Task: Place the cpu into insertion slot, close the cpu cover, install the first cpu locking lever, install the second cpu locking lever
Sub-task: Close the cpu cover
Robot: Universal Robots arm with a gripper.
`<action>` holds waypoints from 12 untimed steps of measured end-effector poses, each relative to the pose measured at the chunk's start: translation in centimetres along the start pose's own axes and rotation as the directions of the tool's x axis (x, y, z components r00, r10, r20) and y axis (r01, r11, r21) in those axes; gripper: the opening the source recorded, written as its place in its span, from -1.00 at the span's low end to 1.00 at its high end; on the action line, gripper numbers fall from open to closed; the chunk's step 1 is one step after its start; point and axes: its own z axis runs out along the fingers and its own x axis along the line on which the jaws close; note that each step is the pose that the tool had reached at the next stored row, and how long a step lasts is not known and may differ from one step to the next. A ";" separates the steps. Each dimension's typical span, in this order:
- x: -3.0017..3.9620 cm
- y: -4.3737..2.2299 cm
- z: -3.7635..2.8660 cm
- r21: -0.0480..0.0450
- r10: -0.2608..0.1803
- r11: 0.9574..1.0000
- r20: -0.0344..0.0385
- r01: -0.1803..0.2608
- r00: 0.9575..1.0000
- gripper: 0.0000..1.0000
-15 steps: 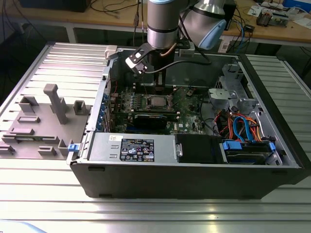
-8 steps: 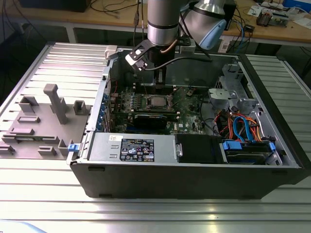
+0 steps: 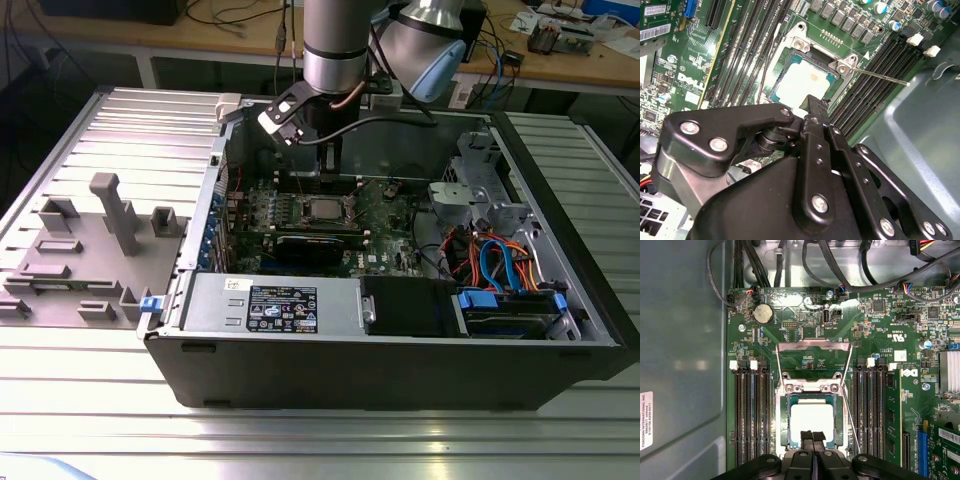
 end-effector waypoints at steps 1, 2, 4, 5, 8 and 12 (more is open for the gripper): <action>0.00 0.00 0.00 0.000 0.000 1.000 0.000 0.000 1.000 -0.79; 0.00 0.00 0.00 0.000 0.000 1.000 0.000 0.000 1.000 -0.79; 0.00 0.00 -0.01 0.000 0.000 1.000 0.000 0.000 1.000 -0.79; 0.00 0.00 -0.01 0.000 0.000 1.000 0.000 0.000 1.000 -0.79; 0.00 0.00 -0.05 0.000 0.000 1.000 0.000 0.000 1.000 -0.79; 0.01 0.12 -0.70 0.001 0.000 1.000 0.000 0.000 1.000 -0.79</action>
